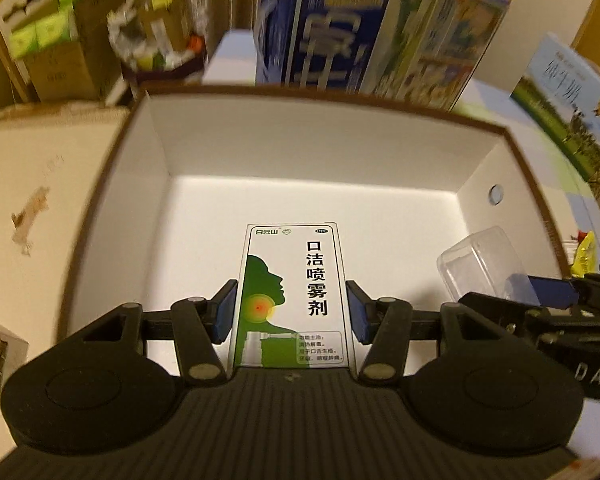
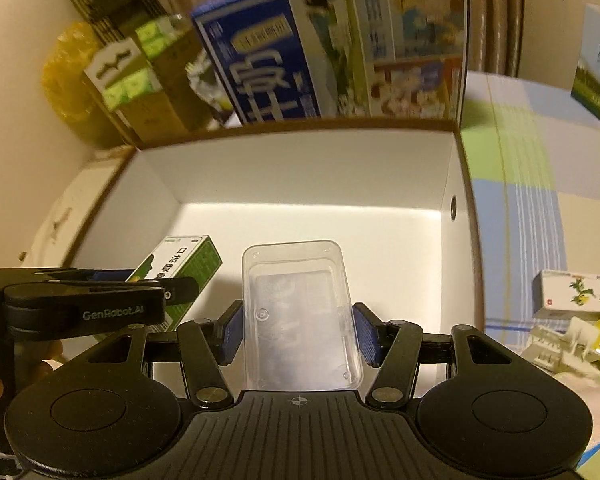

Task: Organize objects
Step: 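Carry both items into the brown box and open both tools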

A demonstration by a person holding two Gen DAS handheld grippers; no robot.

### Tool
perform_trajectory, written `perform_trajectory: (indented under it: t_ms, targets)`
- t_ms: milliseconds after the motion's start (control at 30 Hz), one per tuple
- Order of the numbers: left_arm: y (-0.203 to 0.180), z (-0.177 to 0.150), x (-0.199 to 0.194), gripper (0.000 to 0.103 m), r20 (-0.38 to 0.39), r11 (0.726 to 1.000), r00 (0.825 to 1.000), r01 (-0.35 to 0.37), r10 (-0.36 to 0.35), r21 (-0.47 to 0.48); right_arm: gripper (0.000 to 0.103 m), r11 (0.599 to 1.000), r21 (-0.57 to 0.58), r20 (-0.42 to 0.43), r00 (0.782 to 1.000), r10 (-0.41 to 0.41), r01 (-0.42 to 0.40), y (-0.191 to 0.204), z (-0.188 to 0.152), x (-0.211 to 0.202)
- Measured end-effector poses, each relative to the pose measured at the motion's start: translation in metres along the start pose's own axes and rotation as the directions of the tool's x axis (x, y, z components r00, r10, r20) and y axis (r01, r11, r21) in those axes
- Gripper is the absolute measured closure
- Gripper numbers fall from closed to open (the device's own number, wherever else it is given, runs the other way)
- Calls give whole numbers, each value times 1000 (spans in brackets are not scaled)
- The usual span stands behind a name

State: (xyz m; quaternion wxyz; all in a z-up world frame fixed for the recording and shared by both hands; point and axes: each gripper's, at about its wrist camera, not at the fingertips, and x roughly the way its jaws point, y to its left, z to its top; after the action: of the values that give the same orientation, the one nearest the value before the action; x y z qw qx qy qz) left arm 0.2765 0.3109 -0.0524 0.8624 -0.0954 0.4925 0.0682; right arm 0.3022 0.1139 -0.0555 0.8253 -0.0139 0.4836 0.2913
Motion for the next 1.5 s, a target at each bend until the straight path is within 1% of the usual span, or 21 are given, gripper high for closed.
perform_trajectory:
  t_ms: [167,233,367,500,567,600,667,767,800,867,1067,1267,1367,1500]
  targets:
    - [0,6,28,52,-91,1000,996,-18,17,-9,49,999,16,-40,999,-32,33,-5,5,19]
    - [0,8,35,52,-108,1000,994,-17,15,-14,49,999,26,-51,998,-35,36,-7,7,23]
    - [0,10,41,52,-130,1000,991,7,-8,-7,49,998,42,-69,997,-40,43,-9,10,28]
    - [-1,12,39,51,-113,1000,994,9,-7,17,49,997,63,-85,996,-39,45,-9,11,34]
    - [2,12,38,43,-113,1000,994,10,-9,13,49,996,72,-95,995,-38,45,-8,11,36]
    - [3,12,37,38,-110,1000,994,8,-7,12,49,996,77,-103,994,-36,44,-8,11,37]
    - [5,12,34,37,-107,1000,994,4,-2,18,49,995,90,-118,993,-25,36,-9,10,40]
    - [8,12,29,29,-98,1000,995,-3,5,22,49,994,105,-123,992,-6,19,-8,10,43]
    - [10,12,26,26,-89,1000,996,0,2,22,48,995,102,-119,993,-1,13,-7,10,43]
    - [12,12,21,26,-72,1000,997,-1,3,25,47,995,96,-102,995,9,0,-6,9,41]
    - [20,7,1,17,-22,1000,1000,-3,3,25,38,996,90,-67,997,26,-20,-4,6,31]
    - [22,-2,-18,12,18,999,999,-30,30,31,38,999,34,-25,1000,16,-15,3,-4,4]
    - [22,-10,-32,7,35,999,999,-39,38,33,38,1000,22,-4,1000,10,-9,5,-10,-11]
    - [20,-20,-49,6,66,998,997,-44,41,46,37,1000,15,11,1000,1,-1,7,-18,-29]
